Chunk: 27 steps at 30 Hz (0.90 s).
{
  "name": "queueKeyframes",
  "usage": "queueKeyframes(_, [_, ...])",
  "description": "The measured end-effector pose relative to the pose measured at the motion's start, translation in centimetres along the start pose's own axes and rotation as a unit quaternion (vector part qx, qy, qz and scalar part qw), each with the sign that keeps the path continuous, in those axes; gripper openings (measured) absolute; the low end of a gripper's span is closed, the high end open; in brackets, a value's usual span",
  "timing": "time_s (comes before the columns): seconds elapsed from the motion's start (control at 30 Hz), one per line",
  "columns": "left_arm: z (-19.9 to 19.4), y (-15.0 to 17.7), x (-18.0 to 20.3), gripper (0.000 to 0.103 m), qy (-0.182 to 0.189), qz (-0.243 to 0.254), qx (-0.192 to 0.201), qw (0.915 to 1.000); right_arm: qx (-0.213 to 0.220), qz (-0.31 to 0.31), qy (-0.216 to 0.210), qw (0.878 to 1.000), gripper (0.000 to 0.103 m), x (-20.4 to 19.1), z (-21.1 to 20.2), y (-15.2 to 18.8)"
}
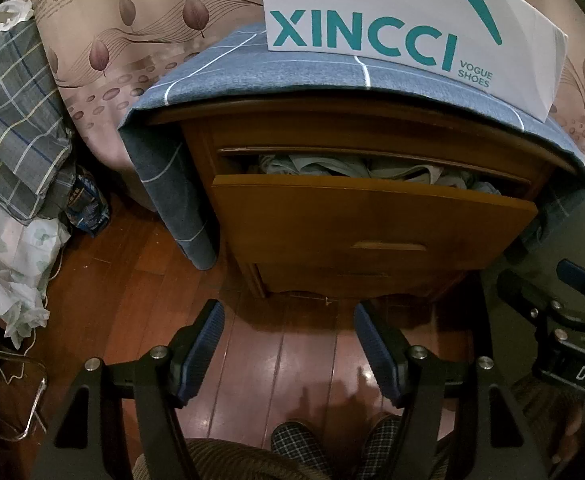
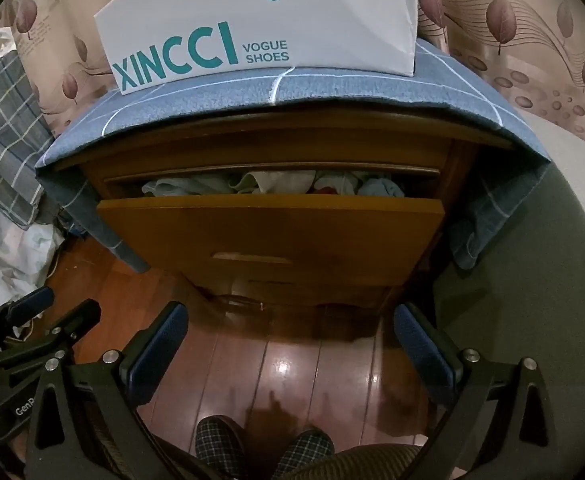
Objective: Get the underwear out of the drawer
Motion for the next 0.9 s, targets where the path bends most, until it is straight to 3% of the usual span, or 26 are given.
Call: queueKeyframes(0.9, [-0.27, 0.02, -0.18, 0.069, 0.001, 0.006, 0.002, 1.0000, 0.000, 0.000, 0.000, 1.000, 0.102, -0.05, 0.04, 0.04])
Point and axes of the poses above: each gripper's, at about its wrist camera, not at the fingertips, and z roughly the way its jaws point, x to its right, y to its underside, the point moved 8 cm from there along z, roughly the way its jaws point, and after that the axes turned 13 degrees about -y, right-handed, at the moved point
